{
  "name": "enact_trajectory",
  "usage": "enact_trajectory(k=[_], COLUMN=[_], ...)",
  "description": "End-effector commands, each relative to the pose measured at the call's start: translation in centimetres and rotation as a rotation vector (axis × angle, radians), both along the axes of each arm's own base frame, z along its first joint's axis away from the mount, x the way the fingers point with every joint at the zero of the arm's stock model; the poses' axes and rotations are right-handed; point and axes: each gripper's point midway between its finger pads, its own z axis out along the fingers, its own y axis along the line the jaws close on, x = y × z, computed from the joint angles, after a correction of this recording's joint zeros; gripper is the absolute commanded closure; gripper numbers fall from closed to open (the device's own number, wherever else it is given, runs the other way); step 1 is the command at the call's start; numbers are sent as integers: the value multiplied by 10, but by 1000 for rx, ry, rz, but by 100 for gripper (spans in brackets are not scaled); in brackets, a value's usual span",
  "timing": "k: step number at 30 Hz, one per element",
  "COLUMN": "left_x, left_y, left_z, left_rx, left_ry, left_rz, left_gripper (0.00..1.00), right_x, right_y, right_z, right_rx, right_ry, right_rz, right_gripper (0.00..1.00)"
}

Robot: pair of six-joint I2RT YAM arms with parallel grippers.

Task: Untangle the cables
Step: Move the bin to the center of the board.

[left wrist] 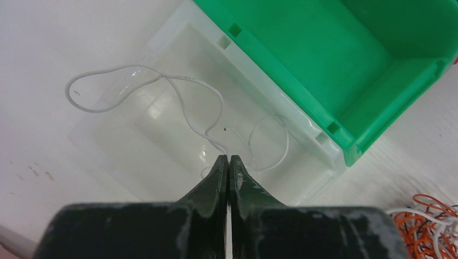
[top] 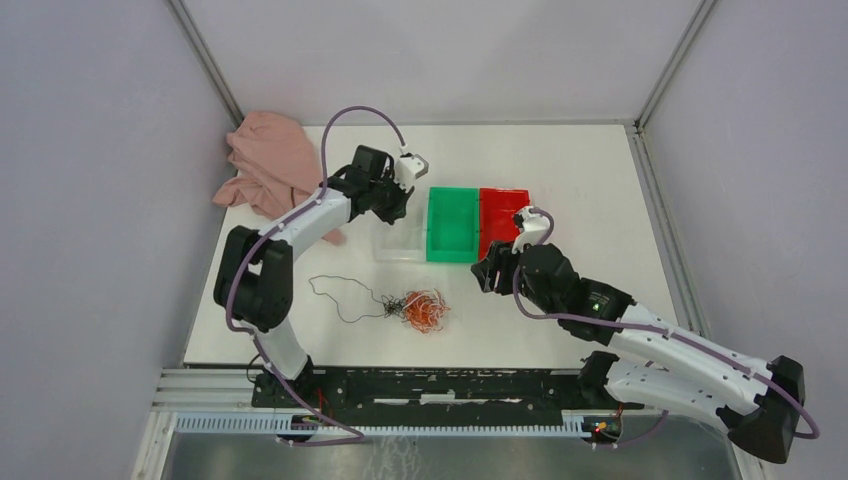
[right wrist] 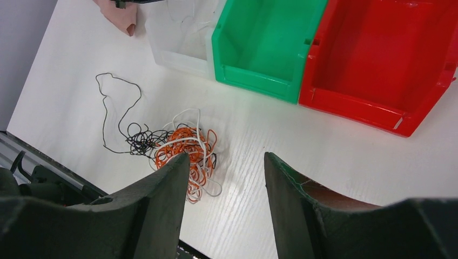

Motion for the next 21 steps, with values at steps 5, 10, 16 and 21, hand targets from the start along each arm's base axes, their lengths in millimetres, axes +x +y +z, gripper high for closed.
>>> enact_trajectory(k=[5, 10, 16, 21], left_x=[14, 9, -3, -5], left_y=[-6, 0, -7, -9], left_z=[-6, -2, 32, 63], left_rx=[13, 53, 20, -13], left_ry=[-39, -19, 0, -38], left_rz=[29, -6, -64, -85], left_gripper=[89, 63, 37, 25], right_x=[8, 9, 8, 8], right_y=[0, 1, 2, 3], right_z=[9, 9, 9, 10], right_rx=[23, 26, 28, 35], right_ry=[-19, -18, -16, -14], right_rz=[-30, -30, -23, -20], right_gripper=[40, 39, 39, 39])
